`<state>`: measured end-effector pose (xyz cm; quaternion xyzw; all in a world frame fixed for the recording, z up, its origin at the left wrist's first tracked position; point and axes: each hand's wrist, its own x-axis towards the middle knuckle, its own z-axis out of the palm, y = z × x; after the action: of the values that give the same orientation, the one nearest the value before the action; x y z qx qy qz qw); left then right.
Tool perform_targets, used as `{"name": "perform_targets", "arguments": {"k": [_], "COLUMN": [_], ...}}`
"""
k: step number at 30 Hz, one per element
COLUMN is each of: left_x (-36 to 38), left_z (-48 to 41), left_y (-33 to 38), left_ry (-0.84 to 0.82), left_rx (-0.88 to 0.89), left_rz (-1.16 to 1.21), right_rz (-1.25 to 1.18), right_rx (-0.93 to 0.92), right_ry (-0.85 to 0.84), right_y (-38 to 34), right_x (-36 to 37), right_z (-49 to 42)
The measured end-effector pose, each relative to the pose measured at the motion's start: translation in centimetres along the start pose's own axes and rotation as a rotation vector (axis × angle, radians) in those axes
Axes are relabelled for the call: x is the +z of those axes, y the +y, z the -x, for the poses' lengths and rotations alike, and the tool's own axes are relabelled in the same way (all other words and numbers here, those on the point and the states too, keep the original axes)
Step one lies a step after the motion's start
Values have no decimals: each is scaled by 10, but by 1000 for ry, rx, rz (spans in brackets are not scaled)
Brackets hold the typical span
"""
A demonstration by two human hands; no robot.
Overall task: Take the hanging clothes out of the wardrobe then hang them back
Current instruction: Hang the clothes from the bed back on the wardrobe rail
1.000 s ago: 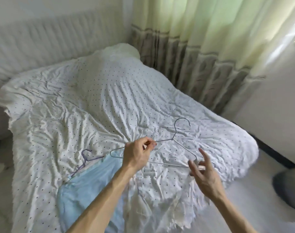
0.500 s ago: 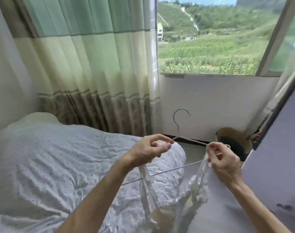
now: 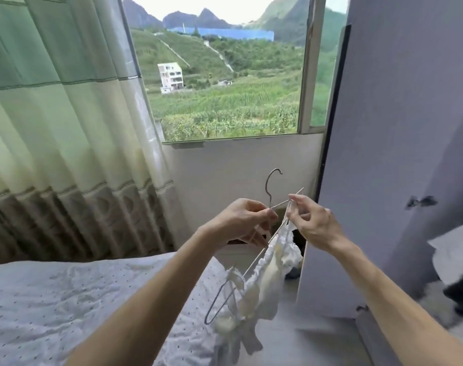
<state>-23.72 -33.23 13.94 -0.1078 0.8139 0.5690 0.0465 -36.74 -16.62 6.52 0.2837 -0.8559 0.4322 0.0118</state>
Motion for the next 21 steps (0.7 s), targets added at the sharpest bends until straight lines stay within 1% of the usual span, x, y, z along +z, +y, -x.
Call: {"name": "perform_targets", "arguments": {"k": [3, 5, 6, 9, 13, 16, 18, 21], "left_x": [16, 25, 34, 58, 95, 116, 129, 147], "left_z": [-44, -69, -85, -119, -164, -188, -200, -212], "left_y": [8, 12, 17, 26, 38, 43, 45, 52], "left_ry": [52, 92, 105, 136, 43, -79, -152, -224], "left_rx": [-5, -22, -37, -81, -103, -112, -116, -140], "left_rz": [89, 180, 238, 406, 514, 548, 555, 569], "right_rz": [1, -27, -35, -20, 17, 22, 78, 182], "right_rx": [14, 32, 53, 126, 208, 270, 314, 387], "right_ry": [7, -18, -50, -221, -275, -280, -248, -148], "right_y": [19, 28, 35, 44, 58, 59, 62, 73], "right_x": [-22, -37, -48, -70, -88, -91, -91, -94], "right_z": [-5, 0, 3, 15, 24, 30, 31, 35]}}
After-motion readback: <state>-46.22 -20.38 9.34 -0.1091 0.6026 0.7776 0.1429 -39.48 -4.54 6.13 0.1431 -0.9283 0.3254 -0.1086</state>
